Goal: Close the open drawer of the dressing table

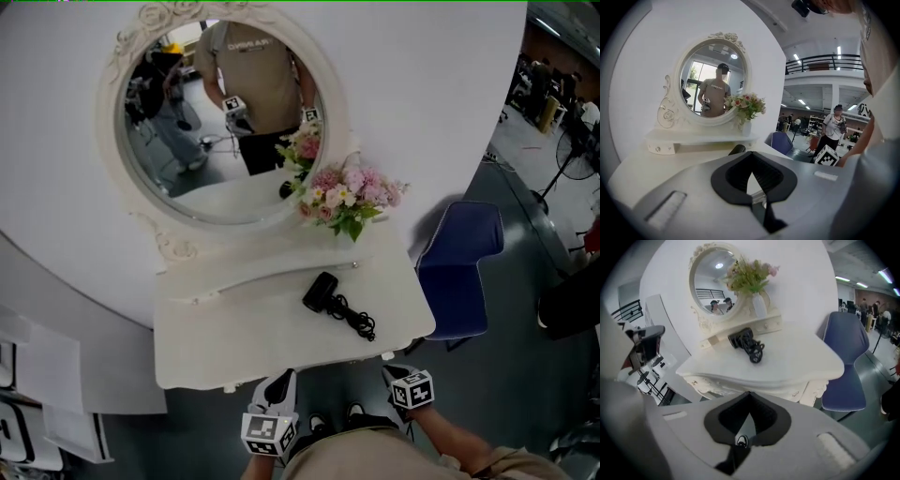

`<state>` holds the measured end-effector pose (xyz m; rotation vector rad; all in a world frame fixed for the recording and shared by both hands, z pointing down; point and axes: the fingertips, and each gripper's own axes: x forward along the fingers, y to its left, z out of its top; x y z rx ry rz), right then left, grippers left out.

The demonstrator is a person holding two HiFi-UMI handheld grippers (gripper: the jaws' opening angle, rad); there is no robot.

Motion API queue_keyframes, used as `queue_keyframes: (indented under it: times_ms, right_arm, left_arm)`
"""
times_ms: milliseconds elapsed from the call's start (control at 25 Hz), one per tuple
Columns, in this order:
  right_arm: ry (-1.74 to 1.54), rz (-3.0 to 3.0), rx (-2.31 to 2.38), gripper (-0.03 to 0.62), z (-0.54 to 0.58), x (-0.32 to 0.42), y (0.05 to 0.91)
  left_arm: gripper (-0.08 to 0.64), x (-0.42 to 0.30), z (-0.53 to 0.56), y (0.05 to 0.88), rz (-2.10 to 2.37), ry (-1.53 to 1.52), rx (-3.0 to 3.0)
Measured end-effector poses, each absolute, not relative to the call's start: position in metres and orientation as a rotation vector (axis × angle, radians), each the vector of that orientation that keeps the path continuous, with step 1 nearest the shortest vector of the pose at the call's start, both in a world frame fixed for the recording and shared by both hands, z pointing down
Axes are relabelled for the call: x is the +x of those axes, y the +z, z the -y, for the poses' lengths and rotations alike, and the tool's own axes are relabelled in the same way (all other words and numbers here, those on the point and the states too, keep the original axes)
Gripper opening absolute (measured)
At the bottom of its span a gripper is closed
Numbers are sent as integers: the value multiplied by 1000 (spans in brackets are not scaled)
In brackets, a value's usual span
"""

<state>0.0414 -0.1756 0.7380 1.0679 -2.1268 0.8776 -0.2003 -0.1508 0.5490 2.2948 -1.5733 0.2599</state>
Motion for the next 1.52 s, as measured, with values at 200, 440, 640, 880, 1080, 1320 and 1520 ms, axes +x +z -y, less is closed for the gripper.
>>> queue_keyframes:
  times_ms: [200, 440, 640, 880, 1080, 1320, 1520]
  right_arm:
    - [799, 2291, 1193, 3, 195, 31, 650]
    - [475, 2581, 1202, 3, 215, 1, 522]
    - [204, 2688, 1150, 3, 212, -21, 459]
    - [29, 2798, 1123, 3, 202, -38, 405]
    - [-124, 2834, 1123, 3, 193, -45, 373]
    - [-140, 2855, 1136, 3, 186, -46, 368]
    - [-133, 2860, 1129, 3, 180, -46, 368]
  left_arm:
    - [17, -187, 166, 539, 1523, 256, 2346]
    - [16, -192, 190, 488, 1594, 171, 2385]
    - [16, -197, 193, 437, 1668, 116, 2447]
    - [17, -200, 185, 390, 1762, 36, 2509]
    - [16, -202, 171, 382, 1841, 38, 2509]
    - [16, -200, 156, 399, 1874, 137, 2503]
    - [15, -208, 153, 397, 1903, 134, 2456]
